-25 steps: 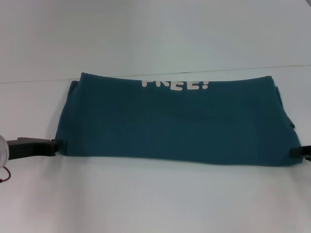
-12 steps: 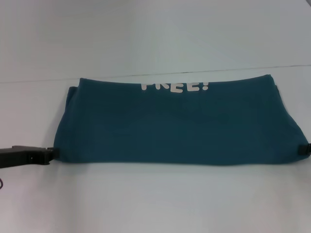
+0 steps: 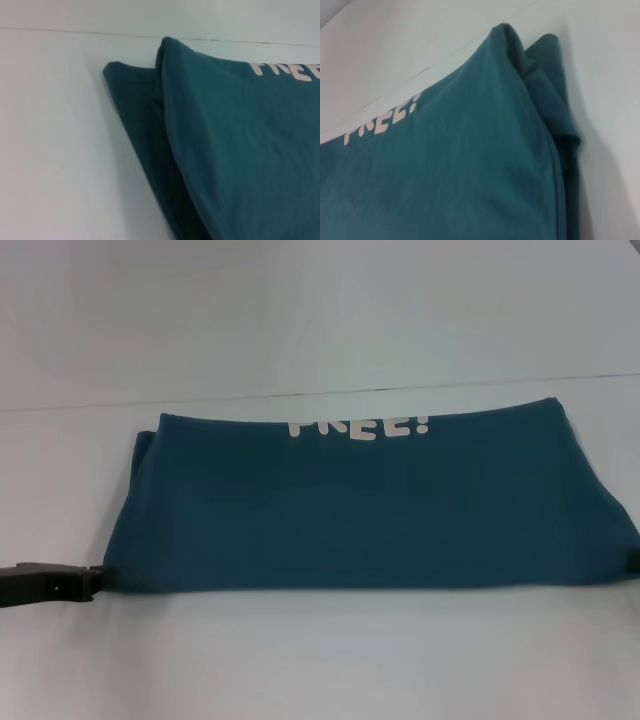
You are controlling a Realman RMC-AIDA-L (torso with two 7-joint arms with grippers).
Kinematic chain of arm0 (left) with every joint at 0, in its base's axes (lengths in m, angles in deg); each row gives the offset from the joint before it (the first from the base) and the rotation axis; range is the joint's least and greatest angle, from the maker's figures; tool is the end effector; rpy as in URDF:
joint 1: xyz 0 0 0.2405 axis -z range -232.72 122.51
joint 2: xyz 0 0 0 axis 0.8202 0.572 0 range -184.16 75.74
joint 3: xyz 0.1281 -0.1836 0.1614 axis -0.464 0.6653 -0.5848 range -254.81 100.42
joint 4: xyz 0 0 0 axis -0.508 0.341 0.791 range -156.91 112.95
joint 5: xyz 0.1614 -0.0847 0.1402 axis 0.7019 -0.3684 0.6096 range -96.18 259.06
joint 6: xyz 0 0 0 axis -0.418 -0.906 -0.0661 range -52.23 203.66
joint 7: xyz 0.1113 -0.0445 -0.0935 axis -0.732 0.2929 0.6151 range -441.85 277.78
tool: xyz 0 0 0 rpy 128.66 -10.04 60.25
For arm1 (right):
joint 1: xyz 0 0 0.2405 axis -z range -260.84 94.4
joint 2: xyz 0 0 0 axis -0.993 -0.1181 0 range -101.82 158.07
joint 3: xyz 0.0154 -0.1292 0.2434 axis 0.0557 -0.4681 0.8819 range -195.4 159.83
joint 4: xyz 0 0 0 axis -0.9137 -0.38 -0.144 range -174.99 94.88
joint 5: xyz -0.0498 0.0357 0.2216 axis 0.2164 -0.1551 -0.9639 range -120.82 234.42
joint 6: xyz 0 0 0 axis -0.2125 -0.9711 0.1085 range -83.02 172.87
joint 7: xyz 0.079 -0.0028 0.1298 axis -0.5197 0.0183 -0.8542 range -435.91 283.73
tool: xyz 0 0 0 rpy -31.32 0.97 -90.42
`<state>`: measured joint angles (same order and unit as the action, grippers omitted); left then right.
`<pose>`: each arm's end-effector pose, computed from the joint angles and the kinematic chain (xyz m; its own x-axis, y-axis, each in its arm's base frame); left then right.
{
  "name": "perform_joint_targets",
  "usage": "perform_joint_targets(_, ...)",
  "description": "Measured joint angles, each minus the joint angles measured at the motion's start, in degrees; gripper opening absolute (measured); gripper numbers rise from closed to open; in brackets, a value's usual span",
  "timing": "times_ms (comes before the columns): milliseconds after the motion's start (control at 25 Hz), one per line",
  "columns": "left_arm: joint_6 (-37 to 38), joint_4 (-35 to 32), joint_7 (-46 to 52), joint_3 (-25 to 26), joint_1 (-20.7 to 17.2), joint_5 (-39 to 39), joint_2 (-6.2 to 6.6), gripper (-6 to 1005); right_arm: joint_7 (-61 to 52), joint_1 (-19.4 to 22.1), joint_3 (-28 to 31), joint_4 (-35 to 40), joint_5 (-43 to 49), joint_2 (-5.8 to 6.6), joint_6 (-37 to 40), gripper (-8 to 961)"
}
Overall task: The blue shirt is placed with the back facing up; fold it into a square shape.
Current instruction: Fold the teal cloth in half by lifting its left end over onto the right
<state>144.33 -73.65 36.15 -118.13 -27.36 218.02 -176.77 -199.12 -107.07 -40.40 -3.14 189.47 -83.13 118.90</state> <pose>-0.3422 0.3817 0.0015 0.5270 0.7592 0.3818 0.8395 -0.3951 -0.3730 0.4301 0.3340 0.0741 0.1061 -0.7887 -0.6055 -0.9878 -0.0137 -0.1553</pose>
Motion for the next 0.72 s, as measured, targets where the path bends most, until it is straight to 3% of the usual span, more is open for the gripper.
perform_joint_targets(720,4.69,-2.26,0.25,0.27,0.12,-0.31,0.19,47,3.41,0.17,2.50,2.53,-1.30,0.09,4.87,115)
